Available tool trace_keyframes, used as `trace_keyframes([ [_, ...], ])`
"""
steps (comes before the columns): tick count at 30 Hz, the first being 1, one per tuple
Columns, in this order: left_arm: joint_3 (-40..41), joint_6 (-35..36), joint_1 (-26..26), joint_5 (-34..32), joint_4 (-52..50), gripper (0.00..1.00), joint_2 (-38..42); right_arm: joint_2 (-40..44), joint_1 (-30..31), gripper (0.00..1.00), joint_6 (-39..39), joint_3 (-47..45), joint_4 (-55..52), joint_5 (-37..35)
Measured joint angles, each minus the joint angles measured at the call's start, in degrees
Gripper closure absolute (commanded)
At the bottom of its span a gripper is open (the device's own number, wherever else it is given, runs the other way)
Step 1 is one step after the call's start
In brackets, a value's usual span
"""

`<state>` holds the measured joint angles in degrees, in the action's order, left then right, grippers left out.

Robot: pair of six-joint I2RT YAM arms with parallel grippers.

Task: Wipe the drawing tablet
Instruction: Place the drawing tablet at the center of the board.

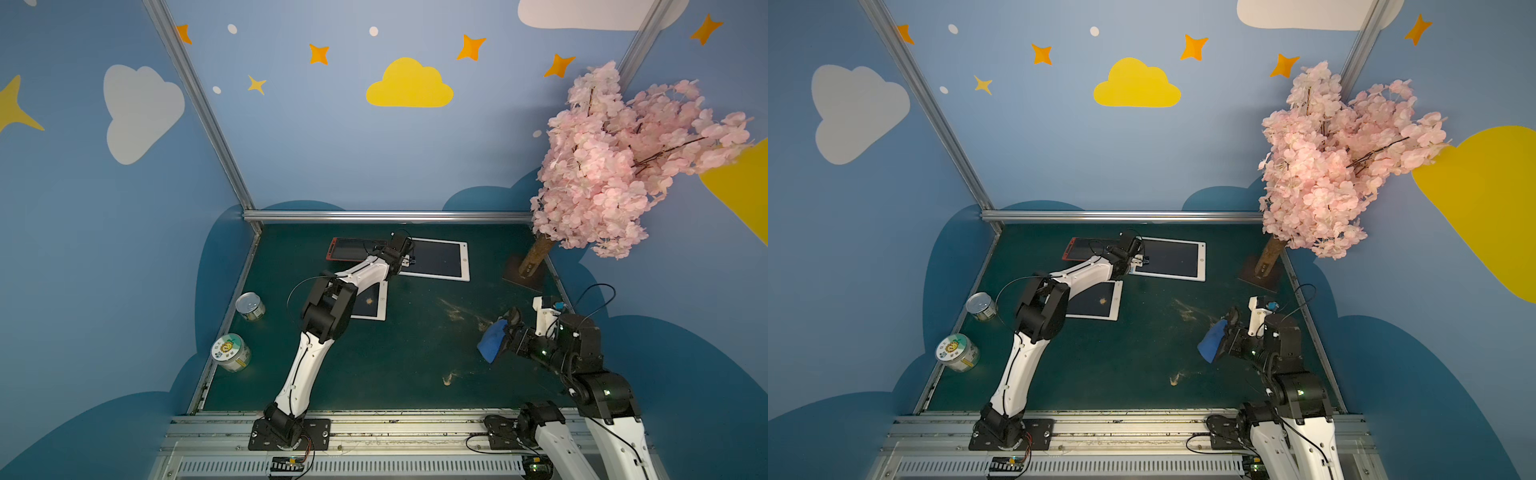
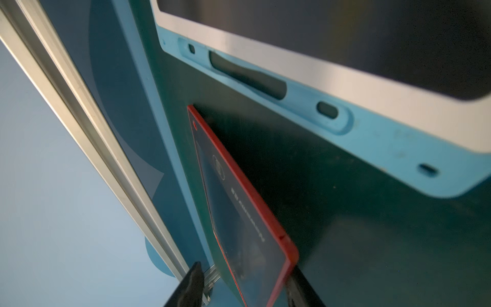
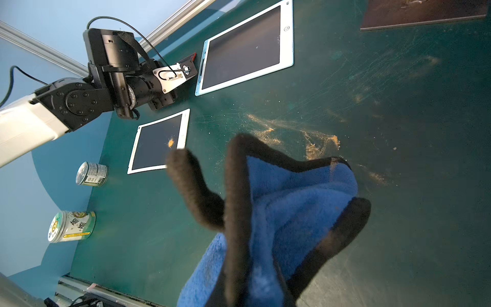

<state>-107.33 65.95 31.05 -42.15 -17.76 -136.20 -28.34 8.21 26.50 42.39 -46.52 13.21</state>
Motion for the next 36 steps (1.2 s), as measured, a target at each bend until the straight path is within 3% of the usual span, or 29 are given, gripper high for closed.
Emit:
trace_keyframes([
  [3, 0.0, -0.8, 0.5, 0.3, -0.4, 0.32, 0.0, 0.1, 0.0, 1.00, 0.0, 0.0, 0.0, 0.0],
  [10, -1.1, -5.8, 0.9, 3.6, -6.0, 0.30, 0.0, 0.4, 0.0, 1.00, 0.0, -0.2, 0.0, 0.0],
  [16, -1.6, -21.3, -1.5, 16.8, -12.3, 0.29, 5.5, -0.3, 0.0, 1.00, 0.0, -0.3, 0.0, 0.0],
  [22, 6.9, -39.5, -11.1, 28.0, -10.1, 0.28, 23.6, -4.2, 0.0, 1.00, -0.8, -0.4, 2.6, 2.7],
  [25, 10.4, -49.7, -18.2, 30.9, -9.0, 0.30, 29.6, -10.7, 2.4, 1.00, -0.1, -0.3, 8.4, 7.0],
  [30, 23.6, -63.6, -30.4, 36.9, -6.0, 0.31, 36.4, -29.9, 16.2, 1.00, 0.2, 8.0, 15.2, 6.3],
  [33, 33.1, -67.4, -32.6, 38.4, -4.6, 0.28, 40.0, -40.8, 20.9, 1.00, 0.4, 16.3, 19.5, 6.3],
  [36, 37.4, -69.2, -32.7, 40.5, -3.6, 0.27, 41.5, -52.1, 22.1, 1.00, 0.7, 24.2, 22.4, 7.8],
])
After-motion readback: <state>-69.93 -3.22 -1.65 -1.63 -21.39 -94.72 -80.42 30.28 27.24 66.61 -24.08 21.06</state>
